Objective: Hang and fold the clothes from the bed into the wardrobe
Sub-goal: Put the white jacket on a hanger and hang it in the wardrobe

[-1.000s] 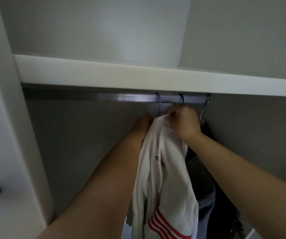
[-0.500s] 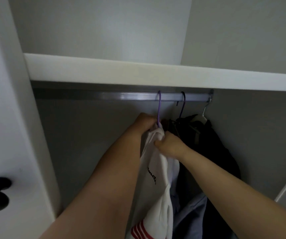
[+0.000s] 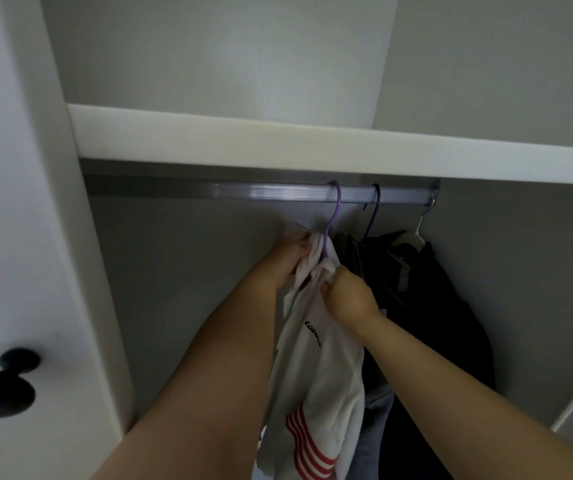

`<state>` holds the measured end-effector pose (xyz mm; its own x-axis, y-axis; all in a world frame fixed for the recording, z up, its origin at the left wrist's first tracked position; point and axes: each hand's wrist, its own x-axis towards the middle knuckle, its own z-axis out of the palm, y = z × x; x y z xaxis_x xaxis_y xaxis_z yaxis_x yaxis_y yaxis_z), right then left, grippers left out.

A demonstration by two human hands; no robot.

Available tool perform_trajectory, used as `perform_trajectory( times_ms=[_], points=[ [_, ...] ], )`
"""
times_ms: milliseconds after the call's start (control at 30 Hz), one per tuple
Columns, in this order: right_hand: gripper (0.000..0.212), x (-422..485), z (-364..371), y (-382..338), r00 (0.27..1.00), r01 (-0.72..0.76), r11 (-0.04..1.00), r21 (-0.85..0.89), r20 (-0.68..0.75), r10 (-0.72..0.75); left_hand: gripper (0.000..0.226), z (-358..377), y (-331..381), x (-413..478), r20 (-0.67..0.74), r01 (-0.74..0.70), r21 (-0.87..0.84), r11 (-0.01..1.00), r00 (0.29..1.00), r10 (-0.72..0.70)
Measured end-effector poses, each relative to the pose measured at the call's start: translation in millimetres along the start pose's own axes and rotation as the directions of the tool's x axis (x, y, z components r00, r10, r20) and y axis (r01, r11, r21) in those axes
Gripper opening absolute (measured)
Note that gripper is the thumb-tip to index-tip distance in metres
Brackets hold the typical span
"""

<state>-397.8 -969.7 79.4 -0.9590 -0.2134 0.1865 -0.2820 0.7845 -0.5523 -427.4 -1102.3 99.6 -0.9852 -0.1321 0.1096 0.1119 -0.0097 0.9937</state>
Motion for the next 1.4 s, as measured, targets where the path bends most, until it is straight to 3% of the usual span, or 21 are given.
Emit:
perform_trajectory(
  times_ms=[67, 167, 433, 600, 833, 1000, 1233, 1400],
  points=[
    [0.034, -4, 0, 2, 0.999, 0.005, 1.0, 0.016, -0.043, -0.004, 0.03, 1, -7, -1, -0.112, -0.013, 0.104, 0.994, 0.993, 0.025],
    [0.042, -11, 0, 6, 0.994, 0.014, 1.0, 0.02, -0.105, -0.012, 0.017, 3, -11, 0, -0.216, 0.028, 0.094, 0.995, 0.976, -0.007],
    [0.064, -27, -4, 9, 0.972, 0.019, 0.993, 0.113, -0.235, 0.008, 0.037, 7, -17, 1, -0.248, 0.149, 0.209, 0.966, 0.964, -0.095],
    [0.06, -33, -11, 12, 0.978, -0.002, 0.992, 0.123, -0.209, 0.028, 0.034, 7, -19, -8, -0.264, 0.096, 0.352, 0.931, 0.965, 0.001],
    [0.064, -43, -24, 12, 0.988, 0.013, 0.997, 0.07, -0.155, -0.002, 0.031, 7, -20, -23, -0.212, 0.038, 0.361, 0.932, 0.976, 0.042],
    [0.065, -49, -33, 16, 0.986, 0.067, 0.997, -0.024, -0.149, -0.07, 0.033, 12, -11, -36, -0.204, -0.004, 0.457, 0.89, 0.973, 0.11],
    [0.058, -73, -39, 14, 0.975, 0.147, 0.982, -0.121, -0.149, -0.165, 0.039, 13, 0, -93, -0.207, -0.064, 0.71, 0.701, 0.933, 0.295],
    [0.06, -119, -27, 16, 0.925, 0.267, 0.941, -0.207, -0.219, -0.31, 0.053, 16, -18, -172, -0.269, 0.024, 0.735, 0.677, 0.927, 0.26]
  ],
)
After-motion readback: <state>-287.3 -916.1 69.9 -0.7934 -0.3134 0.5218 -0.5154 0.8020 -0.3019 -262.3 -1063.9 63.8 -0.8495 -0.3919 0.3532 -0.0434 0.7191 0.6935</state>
